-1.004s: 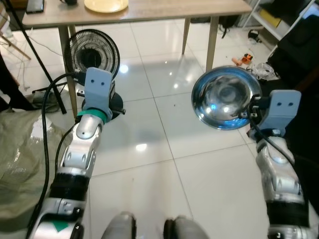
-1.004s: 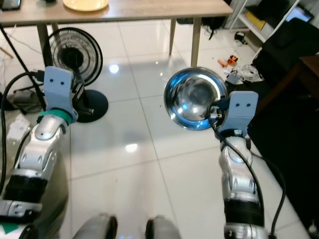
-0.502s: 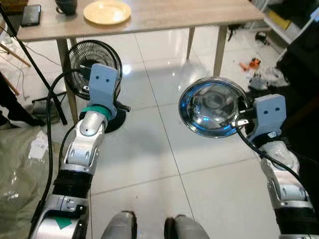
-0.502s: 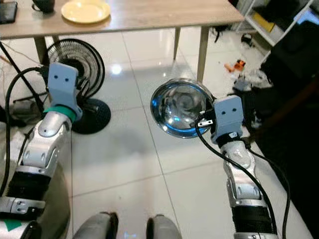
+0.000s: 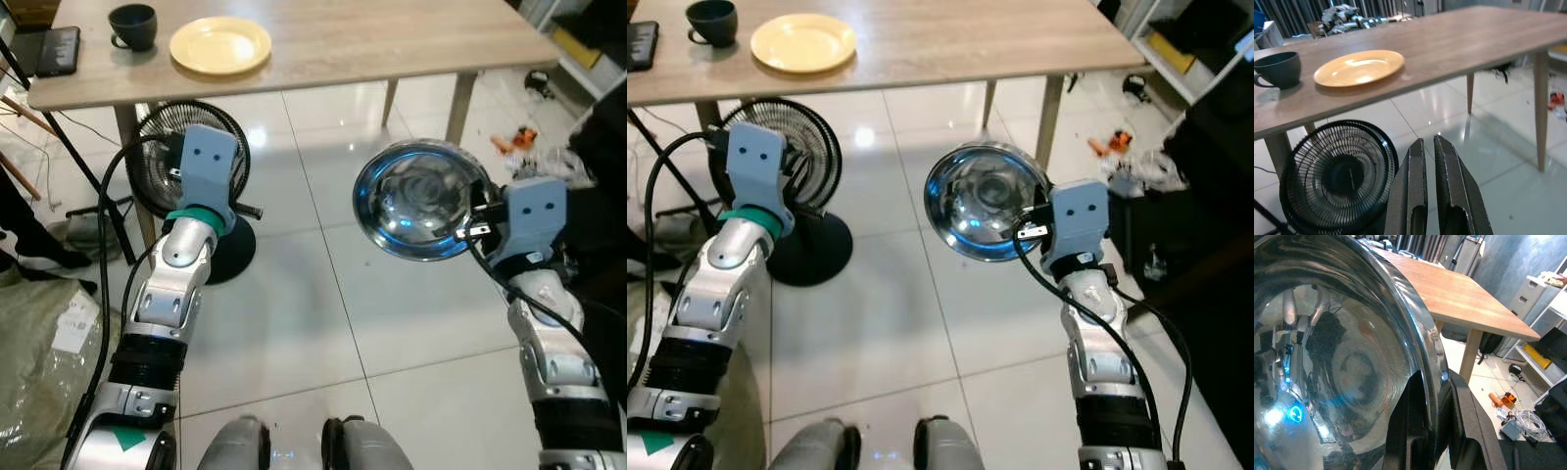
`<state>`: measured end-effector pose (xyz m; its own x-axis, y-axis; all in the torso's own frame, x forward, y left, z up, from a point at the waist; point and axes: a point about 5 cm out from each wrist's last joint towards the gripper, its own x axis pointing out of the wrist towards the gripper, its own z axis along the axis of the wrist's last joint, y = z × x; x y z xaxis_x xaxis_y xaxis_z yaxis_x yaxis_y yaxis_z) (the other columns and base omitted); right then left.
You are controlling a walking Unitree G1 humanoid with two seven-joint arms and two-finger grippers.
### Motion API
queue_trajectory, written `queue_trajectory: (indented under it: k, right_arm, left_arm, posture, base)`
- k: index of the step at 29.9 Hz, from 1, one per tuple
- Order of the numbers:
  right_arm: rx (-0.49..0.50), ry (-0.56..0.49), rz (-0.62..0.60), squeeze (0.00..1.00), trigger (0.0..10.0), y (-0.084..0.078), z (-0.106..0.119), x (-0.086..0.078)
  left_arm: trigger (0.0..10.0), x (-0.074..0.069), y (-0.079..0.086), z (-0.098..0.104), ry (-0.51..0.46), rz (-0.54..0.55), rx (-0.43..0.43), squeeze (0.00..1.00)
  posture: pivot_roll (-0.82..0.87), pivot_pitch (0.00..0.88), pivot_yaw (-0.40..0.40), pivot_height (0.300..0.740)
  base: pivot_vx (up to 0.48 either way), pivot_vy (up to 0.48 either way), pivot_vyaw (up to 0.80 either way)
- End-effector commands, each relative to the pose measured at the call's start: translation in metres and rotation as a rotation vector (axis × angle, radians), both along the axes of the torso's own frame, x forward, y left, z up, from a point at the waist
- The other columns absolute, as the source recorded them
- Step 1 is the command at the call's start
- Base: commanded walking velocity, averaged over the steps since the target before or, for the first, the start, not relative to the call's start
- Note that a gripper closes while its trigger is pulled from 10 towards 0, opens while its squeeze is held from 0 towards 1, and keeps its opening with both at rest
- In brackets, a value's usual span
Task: Setting the table
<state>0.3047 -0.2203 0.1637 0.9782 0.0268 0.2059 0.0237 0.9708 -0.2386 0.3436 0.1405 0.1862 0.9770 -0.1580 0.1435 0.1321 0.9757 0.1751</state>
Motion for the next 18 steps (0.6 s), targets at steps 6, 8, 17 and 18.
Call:
queue_trajectory:
  k: [6,8,17,18]
  right_arm:
    - [0.044,-0.006,-0.025,0.0,10.0,-0.0019,0.0015,0.0022]
    - [0.047,-0.008,-0.025,0.0,10.0,-0.0014,0.0018,0.0026]
    - [0.076,-0.019,-0.033,0.0,10.0,0.0006,0.0052,0.0054]
    - [0.079,-0.021,-0.034,0.0,10.0,0.0006,0.0057,0.0057]
  left_arm:
    - [10.0,-0.0013,0.0019,-0.004,0.015,0.01,0.001,0.0]
    - [10.0,-0.0012,0.0021,-0.004,0.014,0.012,0.0,0.0]
    - [10.0,-0.0016,0.0022,-0.0041,0.014,0.017,-0.002,0.0]
    - [10.0,-0.0016,0.0022,-0.0041,0.014,0.017,-0.002,0.0]
  posture:
    - [0.03,0.081,0.01,0.74]
    - [0.03,0.082,0.008,0.74]
    - [0.03,0.082,0.005,0.74]
    - [0.03,0.082,0.005,0.74]
  base:
    - [0.461,0.0,0.0]
    - [0.461,0.0,0.0]
    - [0.463,0.0,0.0]
    - [0.461,0.0,0.0]
